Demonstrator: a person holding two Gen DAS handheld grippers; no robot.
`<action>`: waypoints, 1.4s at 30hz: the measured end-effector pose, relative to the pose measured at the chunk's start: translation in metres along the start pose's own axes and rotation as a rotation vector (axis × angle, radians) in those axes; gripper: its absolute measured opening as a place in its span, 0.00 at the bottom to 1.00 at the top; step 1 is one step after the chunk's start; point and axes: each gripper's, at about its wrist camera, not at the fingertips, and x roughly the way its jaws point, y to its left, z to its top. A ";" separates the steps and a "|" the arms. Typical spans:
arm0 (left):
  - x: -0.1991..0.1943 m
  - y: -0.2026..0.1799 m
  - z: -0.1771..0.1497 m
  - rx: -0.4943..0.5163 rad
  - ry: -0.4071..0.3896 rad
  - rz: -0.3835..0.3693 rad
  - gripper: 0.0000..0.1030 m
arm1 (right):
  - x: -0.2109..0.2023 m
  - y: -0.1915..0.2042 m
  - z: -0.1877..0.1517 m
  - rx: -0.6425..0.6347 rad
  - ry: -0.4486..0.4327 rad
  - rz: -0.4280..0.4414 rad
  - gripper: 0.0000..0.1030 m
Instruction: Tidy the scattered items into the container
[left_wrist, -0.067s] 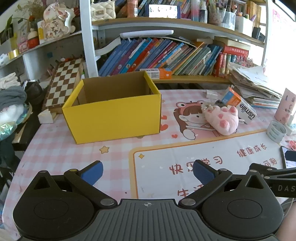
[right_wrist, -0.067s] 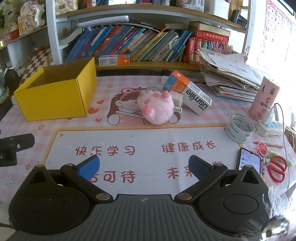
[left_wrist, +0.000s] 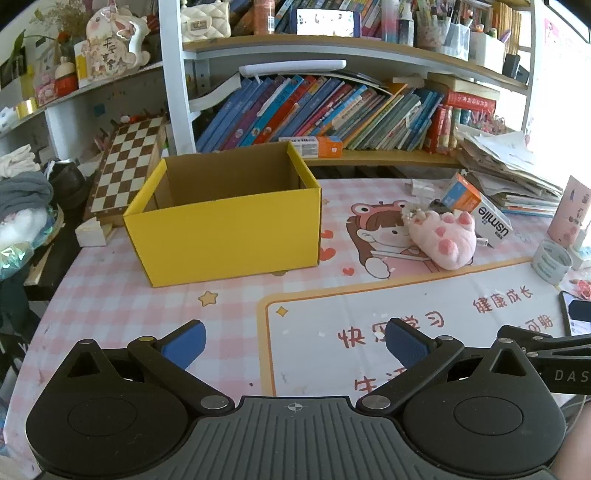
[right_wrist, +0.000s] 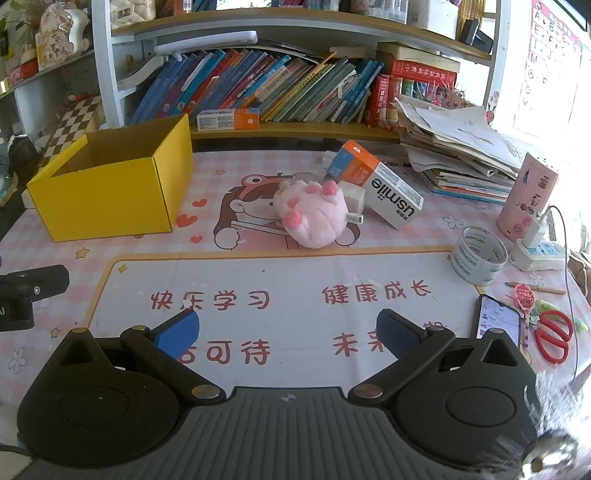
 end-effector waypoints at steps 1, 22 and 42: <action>0.000 0.000 0.000 -0.002 0.001 -0.001 1.00 | 0.000 0.000 0.000 -0.002 -0.002 -0.002 1.00; -0.001 0.002 -0.003 -0.012 -0.001 -0.006 1.00 | 0.000 0.002 0.000 -0.005 0.005 -0.006 1.00; -0.001 0.003 -0.002 -0.013 0.003 -0.007 1.00 | -0.001 0.000 0.000 -0.002 0.001 -0.005 1.00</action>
